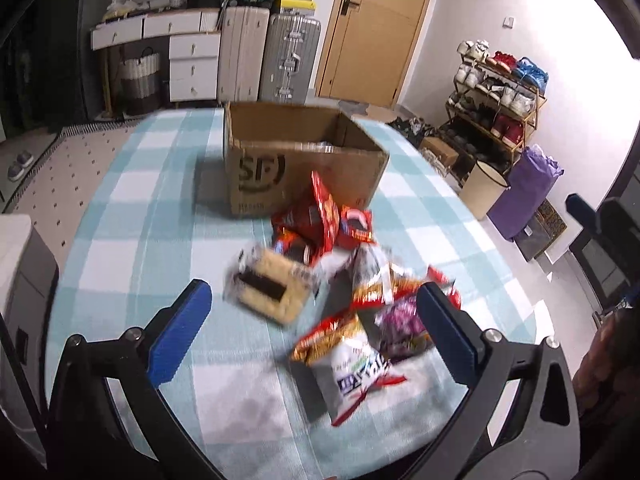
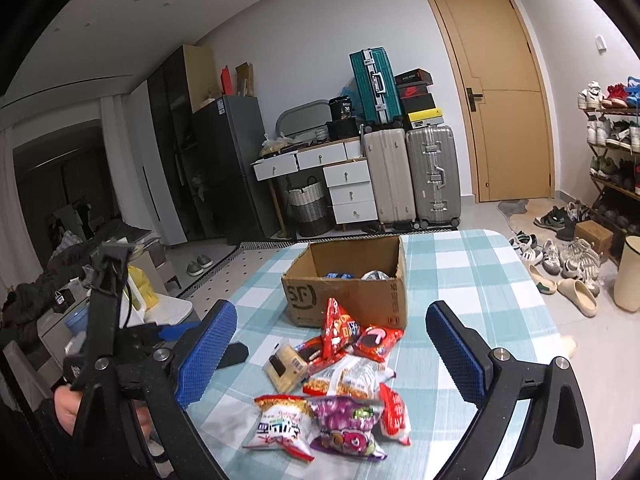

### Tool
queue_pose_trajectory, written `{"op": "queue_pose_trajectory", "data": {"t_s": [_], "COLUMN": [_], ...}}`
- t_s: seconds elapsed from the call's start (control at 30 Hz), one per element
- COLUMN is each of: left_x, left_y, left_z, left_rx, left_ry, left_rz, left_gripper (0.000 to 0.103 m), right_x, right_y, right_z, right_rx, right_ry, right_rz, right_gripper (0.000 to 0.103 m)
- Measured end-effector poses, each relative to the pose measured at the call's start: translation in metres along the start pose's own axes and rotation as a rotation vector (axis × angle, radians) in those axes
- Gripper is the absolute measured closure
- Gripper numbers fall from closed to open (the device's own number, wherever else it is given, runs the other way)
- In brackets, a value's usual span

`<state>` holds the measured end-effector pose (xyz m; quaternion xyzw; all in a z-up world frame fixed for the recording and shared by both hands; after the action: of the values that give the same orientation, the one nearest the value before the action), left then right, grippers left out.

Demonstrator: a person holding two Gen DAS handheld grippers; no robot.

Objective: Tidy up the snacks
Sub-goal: 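Withdraw both tools from the box back toward the snack pile, then grasp the noodle snack bag with the left gripper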

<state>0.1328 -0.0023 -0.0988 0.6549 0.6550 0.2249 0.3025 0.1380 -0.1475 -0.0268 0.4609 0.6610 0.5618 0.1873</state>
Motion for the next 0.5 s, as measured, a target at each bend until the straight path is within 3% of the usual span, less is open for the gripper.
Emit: {"op": "queue_pose_trajectory", "data": {"t_s": [0.5], "left_x": [-0.003], "left_y": [-0.053], "left_z": [0.055], "left_rx": [0.133], "left_ry": [-0.023], "left_rz": [-0.018], "left_gripper": [0.001], "right_x": [-0.006], "right_y": [-0.039], "right_z": [-0.003], "right_rx": [0.038], "right_ry": [-0.014], "right_rz": [0.059], "right_gripper": [0.005]}}
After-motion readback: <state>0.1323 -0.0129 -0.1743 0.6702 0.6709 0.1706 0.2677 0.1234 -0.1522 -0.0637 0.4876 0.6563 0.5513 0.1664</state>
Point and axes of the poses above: each gripper's, at about its wrist camera, not at the fingertips, and z roughly the way its jaws point, x to its left, y to its top, the point moved 9 cm from there along z, roughly the way its jaws point, and after that the axes turned 9 degrees about y, right-handed, at the moved point
